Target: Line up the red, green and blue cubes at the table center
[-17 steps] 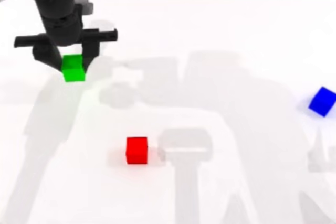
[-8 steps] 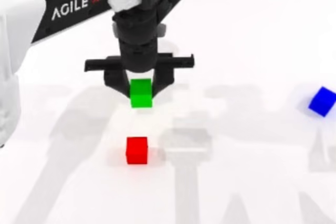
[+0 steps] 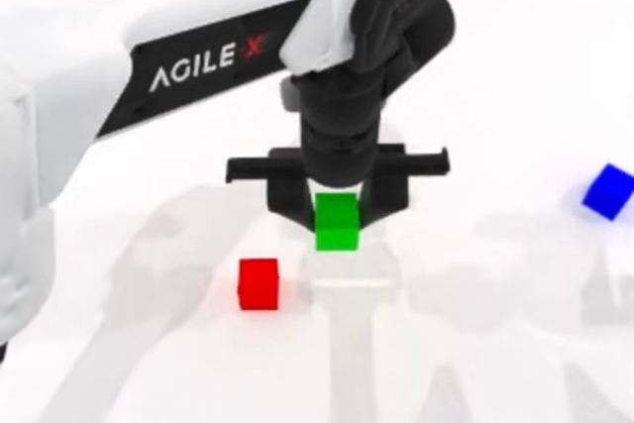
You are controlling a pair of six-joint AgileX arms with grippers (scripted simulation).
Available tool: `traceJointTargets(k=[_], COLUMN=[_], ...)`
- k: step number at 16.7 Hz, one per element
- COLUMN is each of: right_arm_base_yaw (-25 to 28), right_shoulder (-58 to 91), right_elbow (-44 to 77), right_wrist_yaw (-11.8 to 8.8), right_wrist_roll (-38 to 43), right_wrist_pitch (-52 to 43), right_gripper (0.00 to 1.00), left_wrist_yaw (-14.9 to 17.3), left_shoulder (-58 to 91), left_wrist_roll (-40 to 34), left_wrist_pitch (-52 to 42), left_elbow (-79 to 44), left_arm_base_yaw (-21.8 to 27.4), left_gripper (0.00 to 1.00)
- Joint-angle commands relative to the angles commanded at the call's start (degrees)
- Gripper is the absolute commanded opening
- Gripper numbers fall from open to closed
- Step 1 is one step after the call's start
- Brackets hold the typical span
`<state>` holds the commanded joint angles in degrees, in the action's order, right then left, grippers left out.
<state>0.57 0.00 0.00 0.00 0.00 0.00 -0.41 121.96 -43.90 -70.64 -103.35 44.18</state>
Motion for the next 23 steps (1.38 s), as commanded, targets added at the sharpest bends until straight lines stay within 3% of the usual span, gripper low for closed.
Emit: traceJointTargets(k=[4,10,14,23], right_arm_base_yaw=[0.0,0.0,0.0,0.0], right_shoulder=[0.0,0.0,0.0,0.0], right_elbow=[0.0,0.0,0.0,0.0], right_wrist_yaw=[0.0,0.0,0.0,0.0], right_wrist_roll=[0.0,0.0,0.0,0.0], right_wrist_pitch=[0.0,0.0,0.0,0.0], right_gripper=[1.0,1.0,1.0,1.0], left_wrist_yaw=[0.0,0.0,0.0,0.0], left_shoulder=[0.6,3.0,3.1,3.1], left_wrist_roll=[0.2,0.0,0.0,0.0], left_wrist_pitch=[2.4,14.0,14.4,14.4], left_elbow=[1.9,10.9,11.3,11.3], left_arm_base_yaw=[-0.2,0.0,0.0,0.0], left_gripper=[0.0,0.0,0.0,0.68])
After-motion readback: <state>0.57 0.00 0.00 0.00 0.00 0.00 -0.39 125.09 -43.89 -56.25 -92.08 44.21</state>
